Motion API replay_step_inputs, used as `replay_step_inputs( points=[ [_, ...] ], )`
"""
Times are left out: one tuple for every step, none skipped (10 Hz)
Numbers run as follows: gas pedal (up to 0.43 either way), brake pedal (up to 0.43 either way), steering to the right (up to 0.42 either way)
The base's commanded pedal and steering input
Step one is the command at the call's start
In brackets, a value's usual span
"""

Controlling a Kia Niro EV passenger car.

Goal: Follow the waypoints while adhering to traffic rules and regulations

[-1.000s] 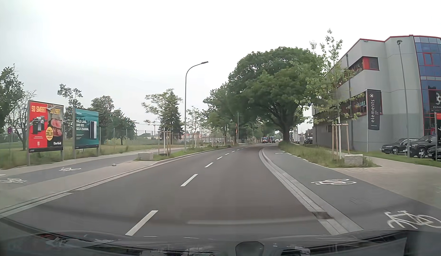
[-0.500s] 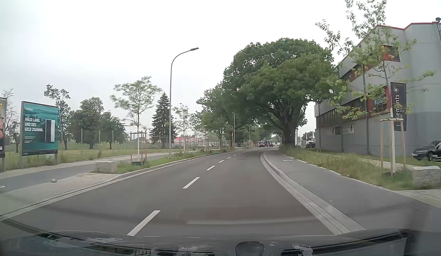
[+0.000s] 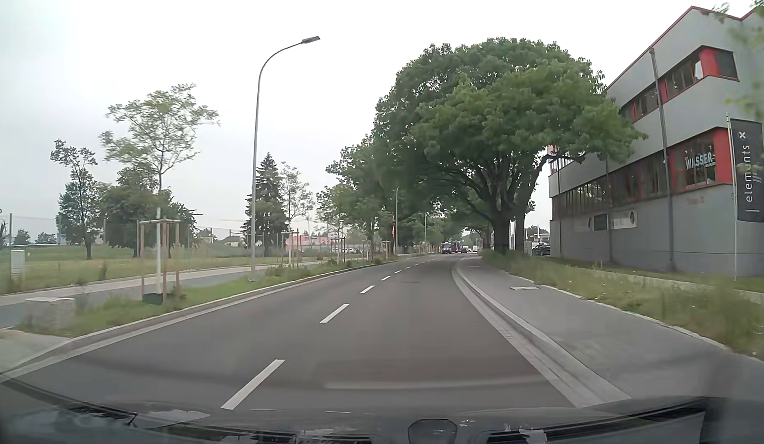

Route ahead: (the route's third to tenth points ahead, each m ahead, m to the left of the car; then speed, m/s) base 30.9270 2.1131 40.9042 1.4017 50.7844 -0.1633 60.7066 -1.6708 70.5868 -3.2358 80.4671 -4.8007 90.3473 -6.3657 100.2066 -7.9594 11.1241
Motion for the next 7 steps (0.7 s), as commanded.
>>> replay_step_inputs(
  points=[
    [0.000,0.000,0.016],
    [0.020,0.000,0.016],
    [0.039,0.000,0.016],
    [0.047,0.000,0.016],
    [0.059,0.000,0.016],
    [0.067,0.000,0.018],
    [0.067,0.000,0.019]
  ],
)
